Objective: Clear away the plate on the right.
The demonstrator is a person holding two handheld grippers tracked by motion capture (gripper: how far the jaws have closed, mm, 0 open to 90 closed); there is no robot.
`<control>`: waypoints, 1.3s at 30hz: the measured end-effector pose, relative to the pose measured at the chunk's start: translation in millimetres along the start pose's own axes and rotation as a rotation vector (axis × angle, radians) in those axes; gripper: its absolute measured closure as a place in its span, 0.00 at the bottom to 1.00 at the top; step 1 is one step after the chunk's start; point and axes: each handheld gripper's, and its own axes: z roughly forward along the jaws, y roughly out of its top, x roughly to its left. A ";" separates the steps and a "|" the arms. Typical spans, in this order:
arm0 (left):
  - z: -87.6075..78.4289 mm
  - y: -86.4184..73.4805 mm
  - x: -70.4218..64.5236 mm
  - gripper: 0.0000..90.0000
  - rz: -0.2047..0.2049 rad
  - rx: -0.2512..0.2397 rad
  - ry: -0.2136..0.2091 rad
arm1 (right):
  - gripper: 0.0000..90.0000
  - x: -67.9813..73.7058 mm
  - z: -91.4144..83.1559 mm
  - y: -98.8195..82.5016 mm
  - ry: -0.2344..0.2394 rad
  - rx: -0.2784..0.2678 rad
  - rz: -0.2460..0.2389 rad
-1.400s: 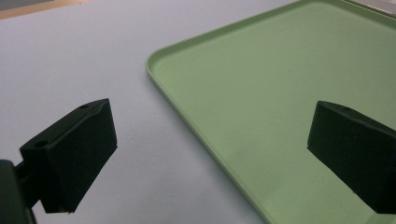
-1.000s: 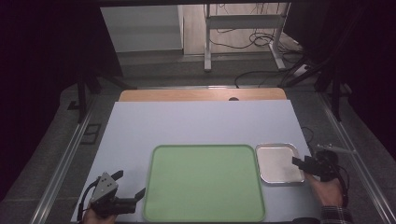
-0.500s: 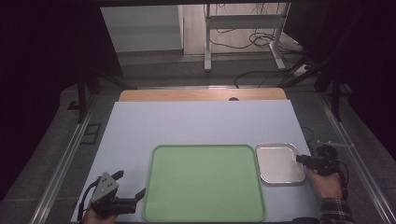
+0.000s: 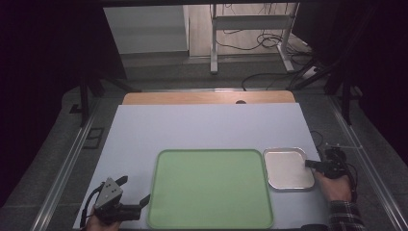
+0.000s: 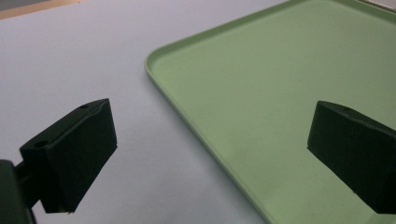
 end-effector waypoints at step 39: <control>0.4 0.1 -0.2 0.01 0.005 0.002 0.007 | 0.99 38.4 -11.0 3.3 0.184 -0.061 0.027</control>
